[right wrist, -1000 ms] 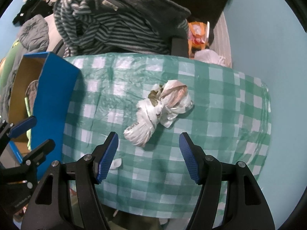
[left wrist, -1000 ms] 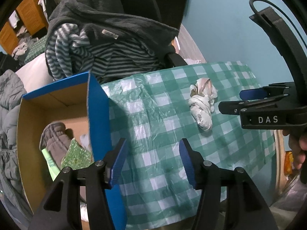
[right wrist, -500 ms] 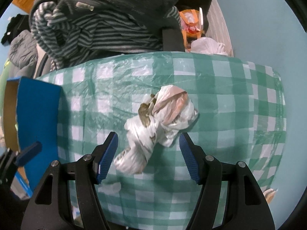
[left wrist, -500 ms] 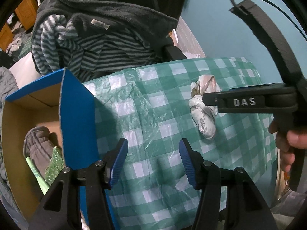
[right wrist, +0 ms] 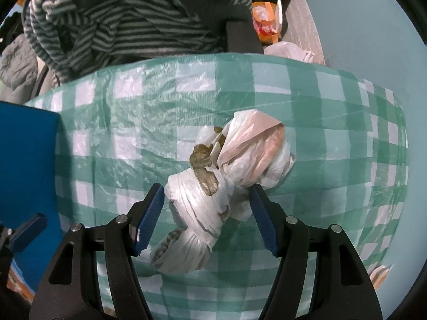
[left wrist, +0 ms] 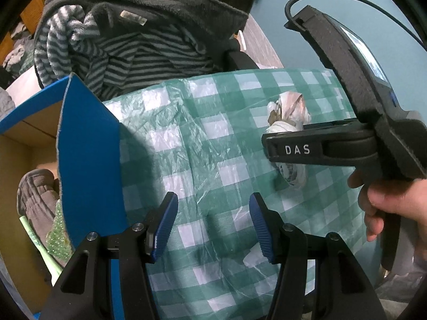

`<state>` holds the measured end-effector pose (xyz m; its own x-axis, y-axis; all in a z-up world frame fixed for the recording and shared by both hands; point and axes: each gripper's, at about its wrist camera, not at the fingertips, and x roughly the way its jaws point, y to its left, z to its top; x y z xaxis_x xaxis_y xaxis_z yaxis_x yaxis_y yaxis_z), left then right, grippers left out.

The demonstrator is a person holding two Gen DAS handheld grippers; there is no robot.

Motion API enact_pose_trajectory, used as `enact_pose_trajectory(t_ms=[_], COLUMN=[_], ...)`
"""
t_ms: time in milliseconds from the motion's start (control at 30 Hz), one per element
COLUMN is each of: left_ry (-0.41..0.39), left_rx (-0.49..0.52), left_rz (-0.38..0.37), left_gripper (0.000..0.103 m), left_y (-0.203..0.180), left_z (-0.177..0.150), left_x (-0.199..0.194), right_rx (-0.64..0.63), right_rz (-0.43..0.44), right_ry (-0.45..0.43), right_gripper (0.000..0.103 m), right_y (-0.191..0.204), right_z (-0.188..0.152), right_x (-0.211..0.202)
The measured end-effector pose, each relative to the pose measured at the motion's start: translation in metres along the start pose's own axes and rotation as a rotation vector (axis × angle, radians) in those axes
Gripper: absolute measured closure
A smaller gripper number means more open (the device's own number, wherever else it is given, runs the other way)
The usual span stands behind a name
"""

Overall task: Organize soft objects
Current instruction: 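Grasp the white plastic bag bundle with the right gripper while the left grasps the small white tissue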

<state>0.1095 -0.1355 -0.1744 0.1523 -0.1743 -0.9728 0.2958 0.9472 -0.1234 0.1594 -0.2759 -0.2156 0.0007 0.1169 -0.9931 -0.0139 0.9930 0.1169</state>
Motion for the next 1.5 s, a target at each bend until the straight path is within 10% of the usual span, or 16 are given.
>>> enact_pose_trajectory(t_ms=[367, 1500], left_ry=[0.021, 0.078], left_rx=[0.011, 0.164], left_rz=[-0.018, -0.125], left_gripper=[0.046, 0.046], left_y=[-0.001, -0.049], left_z=[-0.004, -0.073], left_x=[0.009, 0.042], right_rx=[-0.079, 0.006], right_rz=[-0.012, 0.041], right_ry=[0.002, -0.028], right_gripper=[0.059, 0.06], right_y=[-0.002, -0.054], right_z=[-0.02, -0.124], right_x=[0.003, -0.025])
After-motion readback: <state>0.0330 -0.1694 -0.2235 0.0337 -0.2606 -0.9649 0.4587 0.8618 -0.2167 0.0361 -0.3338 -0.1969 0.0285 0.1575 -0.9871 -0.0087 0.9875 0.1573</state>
